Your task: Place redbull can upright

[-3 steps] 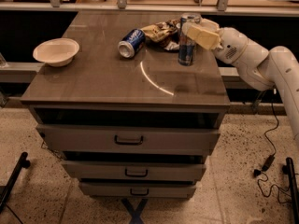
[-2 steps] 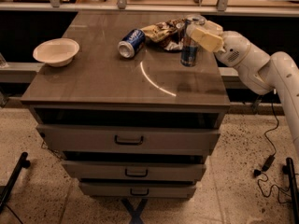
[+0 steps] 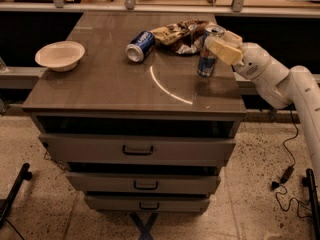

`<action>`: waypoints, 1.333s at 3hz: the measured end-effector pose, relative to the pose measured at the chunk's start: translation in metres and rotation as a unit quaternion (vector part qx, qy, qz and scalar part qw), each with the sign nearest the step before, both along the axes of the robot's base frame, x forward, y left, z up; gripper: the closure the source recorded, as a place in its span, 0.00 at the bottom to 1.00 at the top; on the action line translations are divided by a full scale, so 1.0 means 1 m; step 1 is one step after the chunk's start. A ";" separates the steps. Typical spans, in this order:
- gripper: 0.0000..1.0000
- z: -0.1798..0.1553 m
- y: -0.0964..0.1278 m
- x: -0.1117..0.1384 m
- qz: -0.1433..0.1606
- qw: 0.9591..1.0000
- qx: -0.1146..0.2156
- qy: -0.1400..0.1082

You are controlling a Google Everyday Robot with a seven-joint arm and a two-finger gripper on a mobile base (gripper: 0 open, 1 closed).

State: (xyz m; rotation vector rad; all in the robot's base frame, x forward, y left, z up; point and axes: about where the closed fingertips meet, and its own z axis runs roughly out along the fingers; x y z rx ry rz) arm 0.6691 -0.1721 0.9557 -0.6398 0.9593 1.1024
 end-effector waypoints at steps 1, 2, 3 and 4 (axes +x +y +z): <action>0.63 -0.010 -0.001 -0.001 0.010 1.000 -0.004 -0.011; 0.39 -0.019 0.001 -0.001 0.021 0.999 -0.025 -0.024; 0.08 -0.017 0.005 -0.002 0.025 0.999 -0.025 -0.025; 0.00 -0.016 0.007 -0.002 0.027 0.999 -0.025 -0.026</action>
Offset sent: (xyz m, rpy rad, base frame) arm -0.0020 -0.0038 -0.0355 -0.1083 -0.0754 0.0594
